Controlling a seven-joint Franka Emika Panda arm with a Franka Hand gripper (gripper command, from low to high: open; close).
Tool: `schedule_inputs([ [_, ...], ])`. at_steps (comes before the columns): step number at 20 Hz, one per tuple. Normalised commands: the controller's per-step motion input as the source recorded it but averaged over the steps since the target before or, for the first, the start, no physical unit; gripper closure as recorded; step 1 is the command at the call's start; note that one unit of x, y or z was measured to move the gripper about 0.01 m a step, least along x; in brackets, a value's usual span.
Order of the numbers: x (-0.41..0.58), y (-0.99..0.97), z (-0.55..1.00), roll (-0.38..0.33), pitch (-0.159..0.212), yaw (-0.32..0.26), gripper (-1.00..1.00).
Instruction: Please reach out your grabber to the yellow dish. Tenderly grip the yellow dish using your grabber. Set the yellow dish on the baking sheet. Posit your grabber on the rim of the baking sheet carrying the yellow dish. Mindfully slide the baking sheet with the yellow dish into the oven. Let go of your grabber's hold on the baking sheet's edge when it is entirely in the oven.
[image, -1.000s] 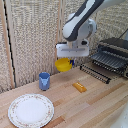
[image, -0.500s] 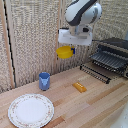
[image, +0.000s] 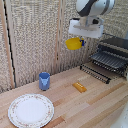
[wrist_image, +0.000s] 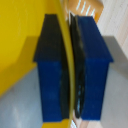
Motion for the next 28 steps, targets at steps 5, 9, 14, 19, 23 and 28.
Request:
schedule_inputs([
  [5,0.0,-0.66,0.21,0.0,-0.067,-0.2,1.0],
  [9,0.0,-0.63,0.18,0.0,-0.075,-0.21,1.0],
  [14,0.0,-0.68,0.12,0.0,-0.05,-0.191,1.0],
  [19,-0.001,-0.77,0.04,0.0,-0.001,-0.163,1.0],
  [23,-0.005,-0.8,-0.02,0.0,0.008,-0.15,1.0],
  [28,0.004,-0.82,-0.11,0.007,0.033,-0.129,1.0],
])
